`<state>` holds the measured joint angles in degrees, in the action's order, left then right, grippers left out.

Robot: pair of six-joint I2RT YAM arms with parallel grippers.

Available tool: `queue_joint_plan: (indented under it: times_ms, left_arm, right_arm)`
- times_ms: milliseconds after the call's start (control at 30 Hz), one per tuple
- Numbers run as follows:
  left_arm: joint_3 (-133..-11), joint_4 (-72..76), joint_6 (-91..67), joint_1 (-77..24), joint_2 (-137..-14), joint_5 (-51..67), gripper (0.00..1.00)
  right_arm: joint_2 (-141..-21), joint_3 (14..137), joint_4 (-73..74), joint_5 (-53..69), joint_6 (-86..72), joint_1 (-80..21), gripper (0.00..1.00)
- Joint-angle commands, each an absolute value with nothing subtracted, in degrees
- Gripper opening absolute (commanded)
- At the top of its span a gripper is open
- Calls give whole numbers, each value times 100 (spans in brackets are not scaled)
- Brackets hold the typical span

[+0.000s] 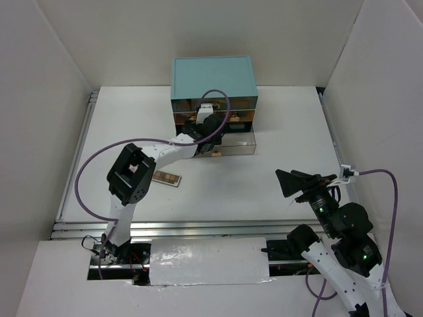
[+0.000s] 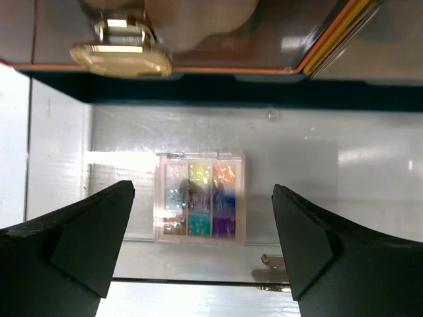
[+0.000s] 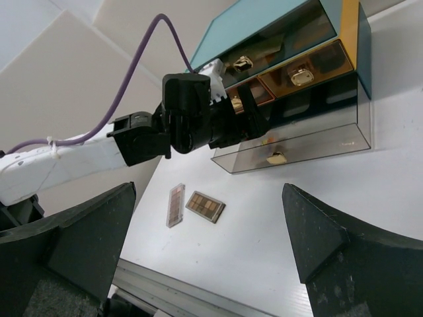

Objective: Organize the makeup

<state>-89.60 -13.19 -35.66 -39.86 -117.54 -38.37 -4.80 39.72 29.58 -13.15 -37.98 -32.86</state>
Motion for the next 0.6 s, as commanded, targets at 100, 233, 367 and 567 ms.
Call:
queue_joint_plan:
  times_ms: [100, 233, 367, 567]
  left_arm:
    - [-8939, -1371, -3849, -3990, -11181, -3999, 99]
    - [-9053, -2520, -4523, -3990, -10627, -4525, 99]
    - [-7939, -2427, -4483, -3990, -9269, -4650, 99]
    - [-6250, -3012, -6008, -3929, -7640, -4552, 100]
  right_arm:
    - [-615, 3911, 2681, -1371, -3656, -3322, 100]
    - [-580, 3955, 2716, -1336, -3656, -3322, 100]
    - [-492, 3920, 2707, -1266, -3683, -3322, 100]
    - [-466, 3815, 2567, -1038, -3683, -3331, 100]
